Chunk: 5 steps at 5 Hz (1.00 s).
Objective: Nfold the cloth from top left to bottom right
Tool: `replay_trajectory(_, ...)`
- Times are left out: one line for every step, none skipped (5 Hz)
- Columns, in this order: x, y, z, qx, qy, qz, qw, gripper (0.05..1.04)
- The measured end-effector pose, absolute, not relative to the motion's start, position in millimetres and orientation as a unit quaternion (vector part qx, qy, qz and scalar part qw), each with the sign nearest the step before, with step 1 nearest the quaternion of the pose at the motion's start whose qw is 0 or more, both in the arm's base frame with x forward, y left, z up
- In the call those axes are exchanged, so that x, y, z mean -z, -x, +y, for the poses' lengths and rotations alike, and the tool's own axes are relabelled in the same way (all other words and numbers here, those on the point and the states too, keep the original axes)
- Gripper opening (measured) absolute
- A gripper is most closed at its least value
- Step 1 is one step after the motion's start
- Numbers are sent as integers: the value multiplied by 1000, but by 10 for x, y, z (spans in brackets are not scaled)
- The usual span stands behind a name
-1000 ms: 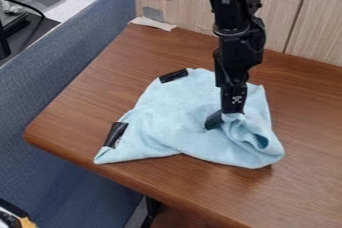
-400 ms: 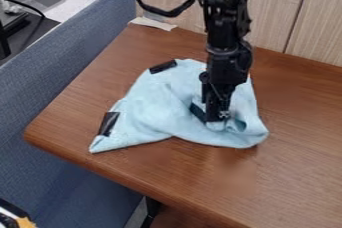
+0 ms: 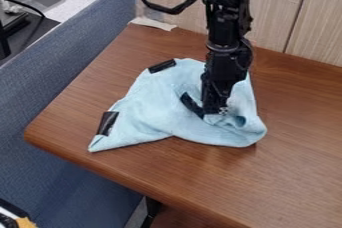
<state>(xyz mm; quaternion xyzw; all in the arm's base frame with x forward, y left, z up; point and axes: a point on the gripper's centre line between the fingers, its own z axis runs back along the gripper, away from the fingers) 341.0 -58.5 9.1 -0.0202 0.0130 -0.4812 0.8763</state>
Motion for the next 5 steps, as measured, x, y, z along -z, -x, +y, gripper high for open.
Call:
replay_trajectory(-99, -3400, -618, 488, 9, 19, 873, 64)
replay_trajectory(-360, -3384, -744, 509, -20, -7, 861, 64)
replay_trajectory(-608, -3244, -794, 523, -30, -39, 851, 64)
replay_trajectory(-760, -2959, -836, 523, -16, -58, 850, 64)
replay_trajectory(-754, -2718, -816, 503, -5, -61, 862, 64)
